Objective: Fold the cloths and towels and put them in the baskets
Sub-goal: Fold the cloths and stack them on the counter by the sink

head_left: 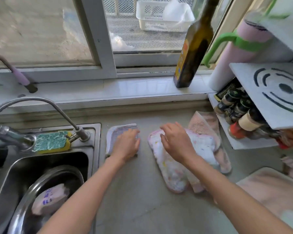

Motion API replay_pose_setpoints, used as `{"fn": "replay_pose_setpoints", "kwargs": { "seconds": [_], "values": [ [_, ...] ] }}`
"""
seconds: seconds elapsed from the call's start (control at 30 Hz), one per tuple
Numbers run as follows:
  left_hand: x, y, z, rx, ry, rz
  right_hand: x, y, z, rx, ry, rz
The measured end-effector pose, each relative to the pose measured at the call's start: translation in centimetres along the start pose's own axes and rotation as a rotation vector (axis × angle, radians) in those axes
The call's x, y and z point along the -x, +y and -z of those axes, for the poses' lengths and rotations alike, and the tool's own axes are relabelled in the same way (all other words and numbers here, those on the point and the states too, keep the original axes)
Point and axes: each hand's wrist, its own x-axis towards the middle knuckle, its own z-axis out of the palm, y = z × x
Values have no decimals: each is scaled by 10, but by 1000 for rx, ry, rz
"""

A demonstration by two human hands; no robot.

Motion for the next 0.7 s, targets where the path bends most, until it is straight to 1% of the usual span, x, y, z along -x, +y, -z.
{"fn": "replay_pose_setpoints", "kwargs": {
  "seconds": [0.03,0.1,0.17,0.27,0.33,0.43,0.53,0.57,0.6,0.7],
  "values": [
    [-2,19,-1,67,-38,6,7,15,10,27,-20,-67],
    [-6,48,-8,123,-70,0,21,43,23,72,-197,-253],
    [-11,69,-16,128,-116,12,36,71,20,52,-363,-410],
    [-16,88,-23,128,-150,8,56,95,14,-67,-523,-499],
    [-16,97,-25,138,-152,-18,61,102,16,-138,-547,-537],
    [-9,109,-23,135,-133,-98,66,102,21,-216,-532,-552],
    [0,110,-17,147,-137,-124,71,101,26,-203,-537,-671],
    [3,110,-13,138,-139,-123,72,101,27,-210,-549,-679],
    [7,110,-10,126,-140,-123,75,102,28,-222,-553,-667],
    [20,113,3,85,-143,-128,85,95,35,-129,-521,-587]
  ]
}}
